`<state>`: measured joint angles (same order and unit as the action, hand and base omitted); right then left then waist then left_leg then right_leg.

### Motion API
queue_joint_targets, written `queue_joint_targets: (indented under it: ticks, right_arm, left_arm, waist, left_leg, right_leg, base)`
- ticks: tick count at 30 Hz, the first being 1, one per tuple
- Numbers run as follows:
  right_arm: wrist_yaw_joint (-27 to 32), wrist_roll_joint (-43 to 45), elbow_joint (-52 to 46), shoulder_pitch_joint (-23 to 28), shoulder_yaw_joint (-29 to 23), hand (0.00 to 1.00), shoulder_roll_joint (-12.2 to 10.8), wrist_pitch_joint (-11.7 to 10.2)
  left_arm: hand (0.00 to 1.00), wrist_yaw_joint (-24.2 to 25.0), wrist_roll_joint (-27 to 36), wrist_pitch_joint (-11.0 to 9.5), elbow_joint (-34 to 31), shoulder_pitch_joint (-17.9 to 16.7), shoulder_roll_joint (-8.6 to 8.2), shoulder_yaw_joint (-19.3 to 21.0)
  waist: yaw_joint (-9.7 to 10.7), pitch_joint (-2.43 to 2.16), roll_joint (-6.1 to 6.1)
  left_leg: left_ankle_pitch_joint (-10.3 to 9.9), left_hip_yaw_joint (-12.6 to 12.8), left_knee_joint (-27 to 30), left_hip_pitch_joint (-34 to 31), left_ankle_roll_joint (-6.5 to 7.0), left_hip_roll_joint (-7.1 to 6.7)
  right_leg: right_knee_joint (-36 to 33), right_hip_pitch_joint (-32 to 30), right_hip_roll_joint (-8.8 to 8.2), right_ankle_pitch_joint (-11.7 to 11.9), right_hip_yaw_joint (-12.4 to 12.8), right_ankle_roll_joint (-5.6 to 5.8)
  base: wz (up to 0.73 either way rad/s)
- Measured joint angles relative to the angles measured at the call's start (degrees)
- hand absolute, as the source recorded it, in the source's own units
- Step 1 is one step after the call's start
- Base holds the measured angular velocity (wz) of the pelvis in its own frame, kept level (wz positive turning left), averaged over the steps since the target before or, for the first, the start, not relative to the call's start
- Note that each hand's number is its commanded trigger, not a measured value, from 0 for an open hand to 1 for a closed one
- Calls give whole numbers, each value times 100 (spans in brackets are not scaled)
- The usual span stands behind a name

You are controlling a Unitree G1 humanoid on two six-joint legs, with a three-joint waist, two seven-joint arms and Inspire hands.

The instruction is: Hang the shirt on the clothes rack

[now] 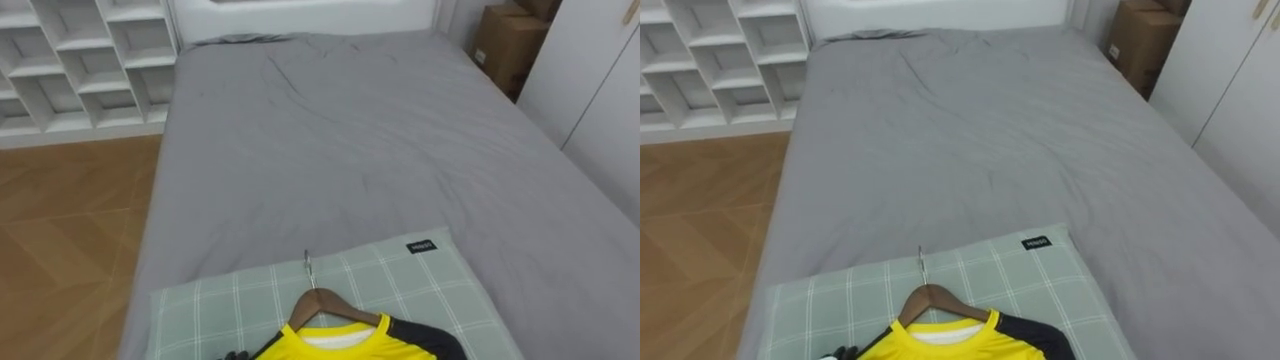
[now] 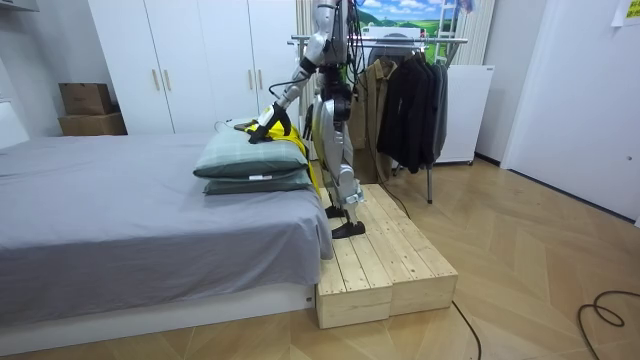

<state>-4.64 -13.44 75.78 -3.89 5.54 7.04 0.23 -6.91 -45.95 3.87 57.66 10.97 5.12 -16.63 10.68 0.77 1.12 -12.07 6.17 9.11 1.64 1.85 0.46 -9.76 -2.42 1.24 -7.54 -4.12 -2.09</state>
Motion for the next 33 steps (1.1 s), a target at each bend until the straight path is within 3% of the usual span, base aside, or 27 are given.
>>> queue_joint_targets:
  ticks: [11, 33]
  right_arm:
    - [-51, 31, 67, -278, 213, 0, 0, 112]
    - [-50, 24, 209, -458, 452, 0, -13, 120]
  left_arm:
    - [0, -23, -94, 108, 457, 579, -12, -48]
    - [0, -99, -103, 92, 676, 814, 10, -31]
  waist:
    - [9, 10, -25]
    - [-5, 43, -75]
  left_leg:
    - [109, 8, 38, -334, 13, -23]
    - [123, 7, 37, -532, 5, -13]
  right_leg:
    - [-110, -403, -18, 46, 42, -23]
    - [-91, -588, -12, 56, 26, -33]
  base:
    - [0]
    - [0]
